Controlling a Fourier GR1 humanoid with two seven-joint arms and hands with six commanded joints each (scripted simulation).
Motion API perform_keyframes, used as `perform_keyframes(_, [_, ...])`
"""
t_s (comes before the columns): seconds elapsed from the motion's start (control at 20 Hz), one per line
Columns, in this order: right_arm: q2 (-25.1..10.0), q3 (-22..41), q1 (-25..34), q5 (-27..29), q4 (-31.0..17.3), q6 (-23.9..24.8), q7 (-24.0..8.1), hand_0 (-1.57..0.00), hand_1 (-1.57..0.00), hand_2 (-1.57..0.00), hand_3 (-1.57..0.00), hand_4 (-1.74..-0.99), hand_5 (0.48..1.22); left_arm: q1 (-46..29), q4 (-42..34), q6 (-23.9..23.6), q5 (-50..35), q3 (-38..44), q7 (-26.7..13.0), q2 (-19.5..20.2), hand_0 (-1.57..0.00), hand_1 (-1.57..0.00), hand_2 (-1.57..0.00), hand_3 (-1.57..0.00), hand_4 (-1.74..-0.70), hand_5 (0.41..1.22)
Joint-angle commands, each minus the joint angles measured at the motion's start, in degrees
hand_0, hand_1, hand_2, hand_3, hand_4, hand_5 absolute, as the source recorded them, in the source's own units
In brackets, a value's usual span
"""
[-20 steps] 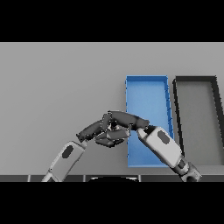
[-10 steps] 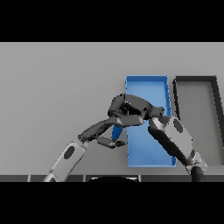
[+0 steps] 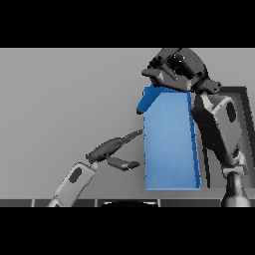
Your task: Pick up the blue pipe and place it into the blue bin.
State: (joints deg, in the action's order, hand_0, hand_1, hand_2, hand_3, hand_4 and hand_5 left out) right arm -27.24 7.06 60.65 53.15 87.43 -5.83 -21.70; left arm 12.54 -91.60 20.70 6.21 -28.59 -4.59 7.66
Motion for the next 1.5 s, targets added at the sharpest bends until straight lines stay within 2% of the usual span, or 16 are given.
perform_keyframes(0.0, [-0.5, -0.8, -0.2, -0.8, -2.0, 0.5, 0.0, -1.57, -1.57, -1.57, -1.57, -1.735, 1.131, -0.6, -0.1, 0.2, 0.0, -0.1, 0.4, 0.4, 0.00, 0.00, 0.00, 0.00, -0.91, 0.491])
perform_keyframes(0.1, [-2.0, -1.4, -2.1, -4.4, -6.5, -0.3, -0.8, -1.57, -1.57, -1.57, -1.57, -1.737, 1.135, -0.3, 0.4, 0.0, -0.2, 0.4, 0.9, 0.2, 0.00, 0.00, 0.00, 0.00, -0.91, 0.487])
perform_keyframes(0.25, [-1.9, -2.7, -6.7, -6.7, -12.0, -0.3, -1.4, -1.57, -1.57, -1.57, -1.57, -1.739, 1.120, -0.1, 0.3, 0.0, -0.7, 0.8, -0.1, 0.1, 0.00, 0.00, 0.00, 0.00, -0.90, 0.489])
perform_keyframes(0.4, [-1.3, -2.1, -12.9, -8.8, -11.6, 0.9, -3.7, -1.57, -1.57, -1.57, -1.57, -1.740, 1.122, 0.0, 0.6, 0.6, -1.0, 1.3, -0.5, 1.0, 0.00, 0.00, 0.00, 0.00, -0.89, 0.483])
perform_keyframes(0.6, [0.4, -0.6, -21.3, -11.2, -9.7, 5.1, -8.8, -1.57, -1.57, -1.57, -1.57, -1.741, 1.120, -0.7, 0.0, 0.5, -1.1, 1.0, 0.4, 0.8, 0.00, 0.00, 0.00, 0.00, -0.89, 0.470])
perform_keyframes(0.75, [0.4, 1.0, -25.7, -12.2, -9.9, 5.6, -13.2, -1.57, -1.57, -1.57, -1.57, -1.741, 1.122, -0.8, 0.8, -0.1, 0.1, 0.4, 0.2, 0.2, 0.00, 0.00, 0.00, 0.00, -0.88, 0.463])
perform_keyframes(0.95, [-0.6, 4.3, -29.8, -13.5, -10.4, 4.1, -13.3, -1.57, -1.57, -1.57, -1.57, -1.591, 1.114, -0.7, 0.6, -0.3, -0.2, 0.4, 0.4, -0.2, 0.00, 0.00, 0.00, 0.00, -0.88, 0.460])
perform_keyframes(1.0, [-1.4, 6.0, -30.3, -12.5, -10.9, 5.6, -11.1, -1.57, -1.57, -1.57, -1.33, -1.599, 1.110, -0.5, 0.7, -0.3, -0.4, 0.7, 0.0, -0.1, 0.00, 0.00, 0.00, 0.00, -0.89, 0.457])
perform_keyframes(1.05, [-2.0, 7.3, -30.3, -11.4, -11.8, 8.1, -9.7, -1.56, -1.46, -1.39, -1.12, -1.547, 1.133, -0.4, 0.9, -0.2, -0.4, 0.7, -0.2, 0.0, 0.00, 0.00, 0.00, 0.00, -0.89, 0.455])
perform_keyframes(1.15, [-2.8, 10.9, -29.5, -8.3, -13.6, 11.6, -6.5, -1.04, -0.93, -0.89, -0.72, -1.455, 1.164, -0.3, 1.1, -0.4, -0.2, 0.6, -0.5, -0.2, 0.00, 0.00, 0.00, 0.00, -0.89, 0.454])
perform_keyframes(1.2, [-3.7, 13.0, -29.2, -7.4, -15.0, 12.2, -4.5, -0.84, -0.75, -0.71, -0.57, -1.392, 1.176, 0.0, 0.9, -0.2, -0.5, 0.8, -0.3, -0.2, 0.00, 0.00, 0.00, 0.00, -0.89, 0.453])
perform_keyframes(1.25, [-4.2, 14.9, -28.5, -5.8, -16.4, 12.7, -4.9, -0.67, -0.60, -0.57, -0.46, -1.338, 1.157, -0.1, 0.8, -0.1, -0.7, 0.9, -0.3, 0.0, 0.00, 0.00, 0.00, 0.00, -0.89, 0.454])
perform_keyframes(1.3, [-5.3, 18.0, -28.4, -5.7, -16.5, 11.9, -8.9, -0.53, -0.48, -0.46, -0.37, -1.285, 1.141, -0.3, 0.4, -0.2, -0.8, 0.7, -1.0, -0.1, 0.00, 0.00, 0.00, 0.00, -0.89, 0.453])
perform_keyframes(1.35, [-6.5, 20.5, -28.2, -4.8, -16.4, 11.2, -13.3, -0.43, -0.38, -0.36, -0.29, -1.242, 1.081, -0.6, 0.2, -0.1, -1.0, 1.0, -0.7, 0.3, 0.00, 0.00, 0.00, 0.00, -0.89, 0.453])
perform_keyframes(1.4, [-8.2, 24.0, -27.0, -3.6, -17.5, 10.8, -13.2, -0.34, -0.31, -0.29, -0.23, -1.208, 1.028, -0.6, 0.3, -0.1, -1.0, 1.0, -0.8, 0.3, 0.00, 0.00, 0.00, 0.00, -0.89, 0.452])
perform_keyframes(1.45, [-8.7, 24.9, -26.7, -3.8, -17.9, 10.4, -13.3, -0.27, -0.24, -0.23, -0.19, -1.179, 0.975, -0.6, 0.3, 0.0, -1.0, 0.9, -0.9, 0.3, 0.00, 0.00, 0.00, 0.00, -0.89, 0.454])
